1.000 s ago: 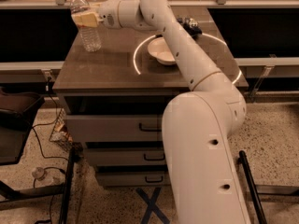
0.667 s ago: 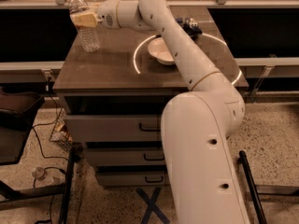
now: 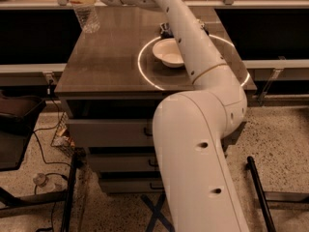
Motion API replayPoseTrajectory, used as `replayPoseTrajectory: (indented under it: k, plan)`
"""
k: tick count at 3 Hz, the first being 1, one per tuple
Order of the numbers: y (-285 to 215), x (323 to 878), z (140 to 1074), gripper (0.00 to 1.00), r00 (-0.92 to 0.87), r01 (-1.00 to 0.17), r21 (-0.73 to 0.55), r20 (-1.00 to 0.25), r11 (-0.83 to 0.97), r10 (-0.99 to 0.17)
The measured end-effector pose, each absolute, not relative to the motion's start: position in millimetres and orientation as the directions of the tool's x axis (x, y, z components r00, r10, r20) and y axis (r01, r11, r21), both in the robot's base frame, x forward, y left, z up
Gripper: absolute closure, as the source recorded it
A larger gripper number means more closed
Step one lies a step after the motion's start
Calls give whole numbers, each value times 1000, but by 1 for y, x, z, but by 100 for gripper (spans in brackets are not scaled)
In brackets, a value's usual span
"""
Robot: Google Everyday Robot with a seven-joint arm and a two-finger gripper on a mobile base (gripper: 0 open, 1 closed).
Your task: Pick water bottle
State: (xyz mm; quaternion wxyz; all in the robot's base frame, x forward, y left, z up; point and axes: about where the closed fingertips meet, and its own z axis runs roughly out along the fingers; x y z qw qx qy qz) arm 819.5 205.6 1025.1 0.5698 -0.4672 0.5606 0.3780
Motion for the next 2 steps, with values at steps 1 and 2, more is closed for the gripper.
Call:
replayPoseTrajectory:
  k: [1, 2]
  plan:
    - [201, 815, 1078, 100, 133, -938, -158, -986, 309, -100]
    - [193, 813, 1100, 100, 161, -926, -183, -982, 329, -94]
